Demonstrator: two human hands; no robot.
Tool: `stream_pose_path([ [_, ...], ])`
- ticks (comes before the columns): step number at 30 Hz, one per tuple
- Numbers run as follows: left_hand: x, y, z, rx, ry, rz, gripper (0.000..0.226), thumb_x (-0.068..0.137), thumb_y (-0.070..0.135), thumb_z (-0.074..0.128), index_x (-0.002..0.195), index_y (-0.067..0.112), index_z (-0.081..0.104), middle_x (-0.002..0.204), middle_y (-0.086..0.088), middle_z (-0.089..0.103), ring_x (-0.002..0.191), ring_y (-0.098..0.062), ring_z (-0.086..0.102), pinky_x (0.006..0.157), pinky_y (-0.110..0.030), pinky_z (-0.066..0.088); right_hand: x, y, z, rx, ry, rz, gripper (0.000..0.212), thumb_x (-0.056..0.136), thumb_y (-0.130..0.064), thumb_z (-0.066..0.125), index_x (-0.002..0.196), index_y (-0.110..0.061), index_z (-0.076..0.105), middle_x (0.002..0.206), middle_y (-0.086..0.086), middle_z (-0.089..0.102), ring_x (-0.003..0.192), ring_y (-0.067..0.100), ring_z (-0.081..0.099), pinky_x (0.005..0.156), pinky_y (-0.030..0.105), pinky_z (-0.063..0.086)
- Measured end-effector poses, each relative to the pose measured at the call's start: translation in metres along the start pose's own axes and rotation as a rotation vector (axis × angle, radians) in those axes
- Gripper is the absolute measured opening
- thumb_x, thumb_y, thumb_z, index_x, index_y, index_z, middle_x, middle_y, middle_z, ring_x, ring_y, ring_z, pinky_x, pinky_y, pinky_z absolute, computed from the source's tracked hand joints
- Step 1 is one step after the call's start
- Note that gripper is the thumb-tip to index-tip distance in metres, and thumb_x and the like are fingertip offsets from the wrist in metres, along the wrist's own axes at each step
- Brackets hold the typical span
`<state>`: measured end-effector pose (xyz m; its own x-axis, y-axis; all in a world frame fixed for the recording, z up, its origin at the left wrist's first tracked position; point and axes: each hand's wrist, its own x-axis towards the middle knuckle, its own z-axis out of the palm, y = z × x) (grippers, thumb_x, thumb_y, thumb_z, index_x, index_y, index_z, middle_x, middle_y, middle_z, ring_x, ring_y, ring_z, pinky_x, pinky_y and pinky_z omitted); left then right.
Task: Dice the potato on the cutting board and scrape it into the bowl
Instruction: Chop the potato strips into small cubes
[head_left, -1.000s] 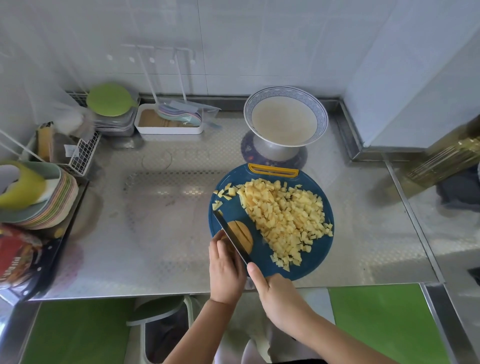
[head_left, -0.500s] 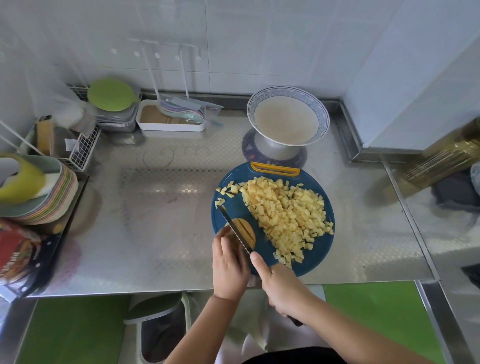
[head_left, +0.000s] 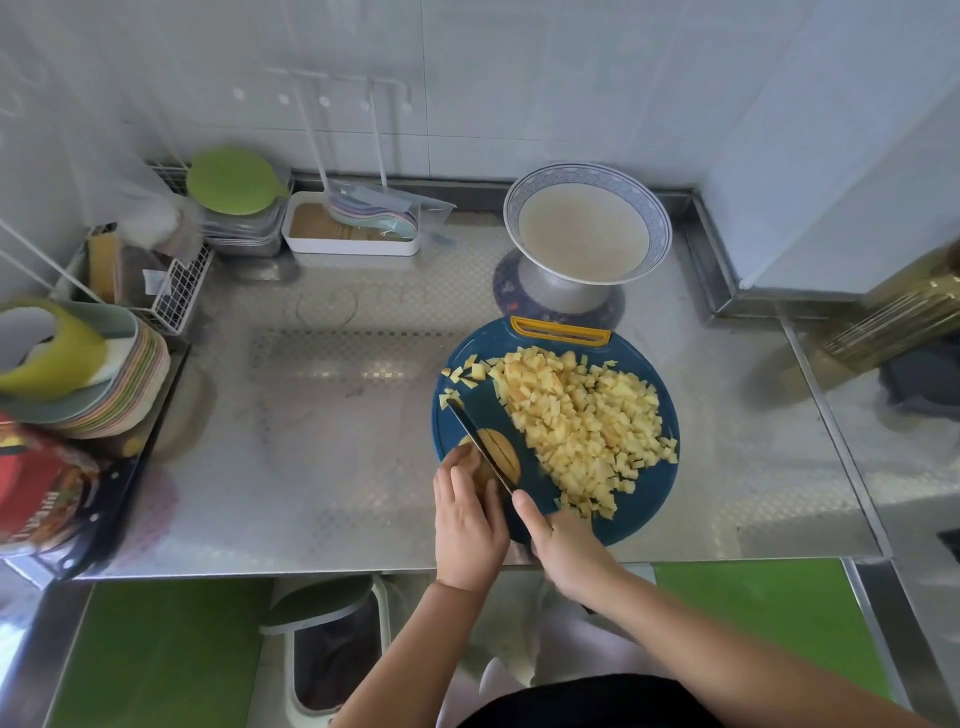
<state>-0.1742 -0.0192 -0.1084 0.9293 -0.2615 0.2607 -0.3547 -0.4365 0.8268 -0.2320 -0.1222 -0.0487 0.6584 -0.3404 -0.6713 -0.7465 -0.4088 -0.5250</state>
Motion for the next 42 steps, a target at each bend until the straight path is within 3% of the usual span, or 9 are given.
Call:
stream_pose_path([
  [5,0.000,-0.001,-0.001,-0.003,-0.009,-0.039,0.027,0.094,0.015,0.048,0.118,0.003,0.046,0.128,-0.006,0.042,0.118,-0.014,0.045,0.099,-0.012,0.035,0.000,0.001,-0.021,0.271,-0.168,0.111,0.068,0.093,-0.073,0.027,0.057,-0.015,0.033,0.045,0.000,0.030,0.035,0.015,0.028,0.040,0.023,0.027],
  [8,0.000,0.000,-0.003,-0.015,-0.018,-0.059,0.024,0.093,0.010,0.051,0.115,0.000,0.048,0.126,-0.005,0.041,0.113,-0.007,0.043,0.097,-0.008,0.035,-0.004,0.000,-0.021,0.268,-0.151,0.051,0.067,0.095,-0.070,0.030,0.058,-0.014,0.034,0.049,0.003,0.034,0.035,0.015,0.029,0.040,0.023,0.028],
  [13,0.002,0.003,-0.006,-0.038,0.011,-0.077,0.021,0.090,0.001,0.057,0.109,-0.005,0.049,0.119,-0.008,0.042,0.103,0.000,0.043,0.091,0.000,0.032,-0.016,0.000,-0.011,0.295,-0.081,0.027,0.061,0.096,-0.065,0.037,0.059,-0.018,0.026,0.051,-0.001,0.029,0.037,0.011,0.022,0.039,0.022,0.018],
  [19,0.001,0.004,-0.008,-0.046,0.000,-0.099,0.021,0.091,0.001,0.057,0.110,-0.004,0.050,0.116,-0.009,0.042,0.096,0.001,0.044,0.088,0.000,0.033,-0.023,0.004,-0.004,0.149,0.032,-0.094,0.065,0.098,-0.062,0.034,0.052,-0.016,0.028,0.042,-0.005,0.030,0.038,0.007,0.031,0.048,0.024,0.025],
  [25,0.001,0.007,-0.009,-0.046,0.044,-0.089,0.017,0.096,0.000,0.047,0.111,-0.007,0.051,0.115,-0.011,0.043,0.105,0.018,0.040,0.086,0.001,0.034,-0.035,0.002,-0.005,0.065,0.068,-0.153,0.069,0.101,-0.057,0.031,0.046,-0.017,0.034,0.039,-0.004,0.038,0.048,0.013,0.041,0.062,0.031,0.035],
  [30,0.001,0.003,-0.008,-0.059,0.053,-0.106,0.012,0.095,0.001,0.048,0.107,-0.003,0.050,0.113,-0.006,0.042,0.098,0.008,0.044,0.085,0.000,0.035,-0.046,-0.004,-0.003,0.001,0.081,-0.153,0.069,0.101,-0.058,0.027,0.050,-0.012,0.034,0.051,0.002,0.040,0.055,0.018,0.044,0.073,0.040,0.045],
  [35,0.000,0.000,-0.004,-0.082,0.064,-0.148,0.010,0.096,-0.002,0.046,0.103,0.004,0.047,0.109,-0.003,0.041,0.099,0.007,0.045,0.082,-0.003,0.037,-0.054,-0.006,-0.002,-0.054,0.087,-0.173,0.067,0.103,-0.054,0.027,0.051,-0.011,0.031,0.052,0.003,0.037,0.053,0.017,0.040,0.067,0.036,0.036],
  [40,0.000,-0.001,-0.003,-0.085,0.053,-0.143,0.009,0.095,-0.002,0.047,0.103,0.002,0.048,0.108,-0.003,0.040,0.095,0.009,0.047,0.079,-0.002,0.038,-0.055,-0.009,0.001,-0.033,0.081,-0.173,0.067,0.103,-0.053,0.027,0.050,-0.012,0.031,0.051,0.002,0.036,0.052,0.015,0.039,0.068,0.035,0.037],
  [42,0.000,-0.001,-0.004,-0.086,0.047,-0.133,0.009,0.094,-0.001,0.048,0.103,0.003,0.049,0.107,0.000,0.039,0.093,0.002,0.049,0.079,-0.009,0.041,-0.056,-0.010,0.000,-0.042,0.073,-0.165,0.066,0.104,-0.052,0.026,0.052,-0.012,0.031,0.052,0.002,0.036,0.053,0.016,0.039,0.067,0.036,0.038],
])
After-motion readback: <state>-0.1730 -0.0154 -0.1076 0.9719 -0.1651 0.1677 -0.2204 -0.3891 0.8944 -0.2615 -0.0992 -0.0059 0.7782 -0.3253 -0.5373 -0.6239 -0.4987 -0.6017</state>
